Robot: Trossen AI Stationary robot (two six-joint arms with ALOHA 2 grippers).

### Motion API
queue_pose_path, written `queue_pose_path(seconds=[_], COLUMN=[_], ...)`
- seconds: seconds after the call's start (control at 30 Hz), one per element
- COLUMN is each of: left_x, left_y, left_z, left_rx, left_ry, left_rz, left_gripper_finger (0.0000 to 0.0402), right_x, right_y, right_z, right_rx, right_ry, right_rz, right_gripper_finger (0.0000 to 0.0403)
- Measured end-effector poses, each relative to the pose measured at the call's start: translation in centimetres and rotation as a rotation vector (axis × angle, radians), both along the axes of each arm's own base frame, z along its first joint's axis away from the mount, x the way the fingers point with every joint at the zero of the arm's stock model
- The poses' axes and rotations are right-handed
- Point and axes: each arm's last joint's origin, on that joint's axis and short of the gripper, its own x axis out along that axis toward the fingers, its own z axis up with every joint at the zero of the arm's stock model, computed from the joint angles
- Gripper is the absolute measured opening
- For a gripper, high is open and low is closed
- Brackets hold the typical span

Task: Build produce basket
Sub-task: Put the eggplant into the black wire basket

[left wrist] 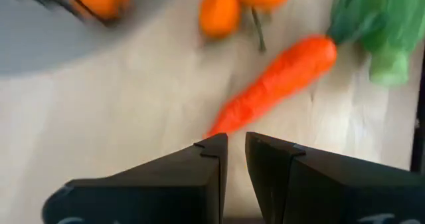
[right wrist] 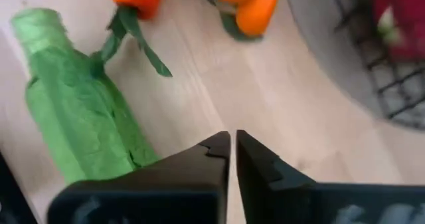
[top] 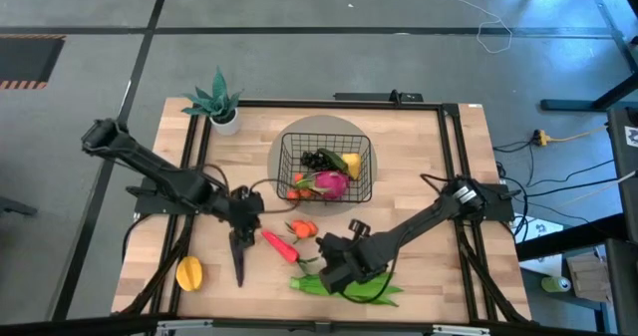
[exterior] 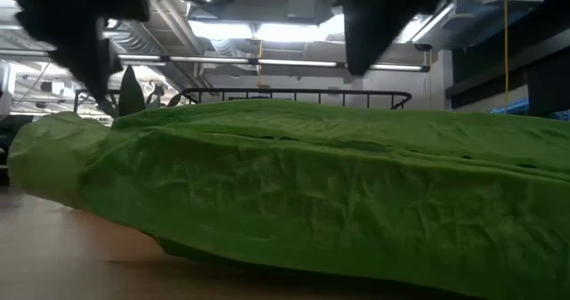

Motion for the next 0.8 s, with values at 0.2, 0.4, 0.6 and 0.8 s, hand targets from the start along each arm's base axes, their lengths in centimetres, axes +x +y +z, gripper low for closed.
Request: queue_pose_path(seconds=[0.2,0.4,0.6,0.8], left_x=[0.5,0.3,0.0,0.2], left_y=[-1.7,-3.3,-4.1,-3.8], left_z=[-2.2,-3.8,-4.4,-4.5], left_rx=[-0.024,-0.093,-0.1,0.02], left_ry=[0.112,0.228,0.265,0.192], left_rz=[-0.003,-0.004,-0.007,0.065], left_gripper_finger=[0.0044,0.0044,0.0044,0.0044], right_x=[-1.0,-1.5,-1.5,-1.1], right_y=[0.1,0.1,0.1,0.3], right_z=[-2.8,-4.6,-4.9,-4.9], right_rx=[0.02,0.096,0.118,0.138], right_ry=[0.047,0.112,0.095,0.057], right_rz=[-0.086,-0.101,-0.167,-0.167], right_gripper_finger=[0.0071,0.0102,0.0103,0.0103])
